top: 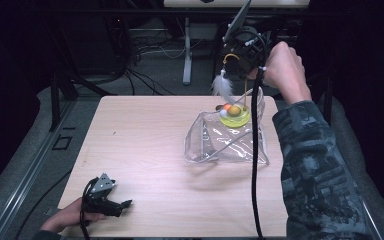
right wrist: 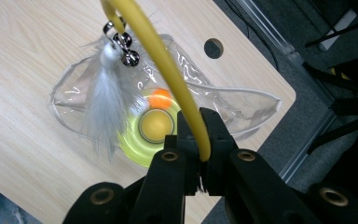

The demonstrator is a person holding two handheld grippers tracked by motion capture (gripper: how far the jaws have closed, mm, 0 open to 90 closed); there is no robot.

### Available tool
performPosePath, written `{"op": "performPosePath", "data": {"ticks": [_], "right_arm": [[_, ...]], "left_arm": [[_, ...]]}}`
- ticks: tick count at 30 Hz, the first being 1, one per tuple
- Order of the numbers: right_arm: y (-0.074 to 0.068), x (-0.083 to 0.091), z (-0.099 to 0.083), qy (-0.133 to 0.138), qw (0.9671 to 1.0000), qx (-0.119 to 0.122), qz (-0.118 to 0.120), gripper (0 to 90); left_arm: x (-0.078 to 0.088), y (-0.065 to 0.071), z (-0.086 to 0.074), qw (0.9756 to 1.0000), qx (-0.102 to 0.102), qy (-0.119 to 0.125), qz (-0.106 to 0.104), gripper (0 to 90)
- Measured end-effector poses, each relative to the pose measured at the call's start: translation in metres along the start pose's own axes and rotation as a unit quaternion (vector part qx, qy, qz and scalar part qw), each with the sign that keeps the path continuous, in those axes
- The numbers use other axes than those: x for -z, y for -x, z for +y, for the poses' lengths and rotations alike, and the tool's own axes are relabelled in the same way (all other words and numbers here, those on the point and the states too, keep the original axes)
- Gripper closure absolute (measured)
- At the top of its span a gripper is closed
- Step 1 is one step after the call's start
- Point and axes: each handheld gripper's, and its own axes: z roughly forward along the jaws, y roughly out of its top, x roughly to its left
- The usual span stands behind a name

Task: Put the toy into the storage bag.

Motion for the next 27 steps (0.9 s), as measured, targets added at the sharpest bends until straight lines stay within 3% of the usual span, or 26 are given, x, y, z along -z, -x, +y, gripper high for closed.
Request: {"op": "performPosePath", "data": {"ticks": [12,27], "right_arm": [[-0.006,-0.038,-0.002,-0.011,0.9997,0.0,0.021,87.5],[-0.008,-0.067,-0.01,-0.024,0.999,-0.001,0.039,87.6]], "left_arm": [[0.0,0.0,0.0,1.0,0.0,0.0,0.0,0.0],[0.0,0.0,0.0,1.0,0.0,0.0,0.0,0.0]]}}
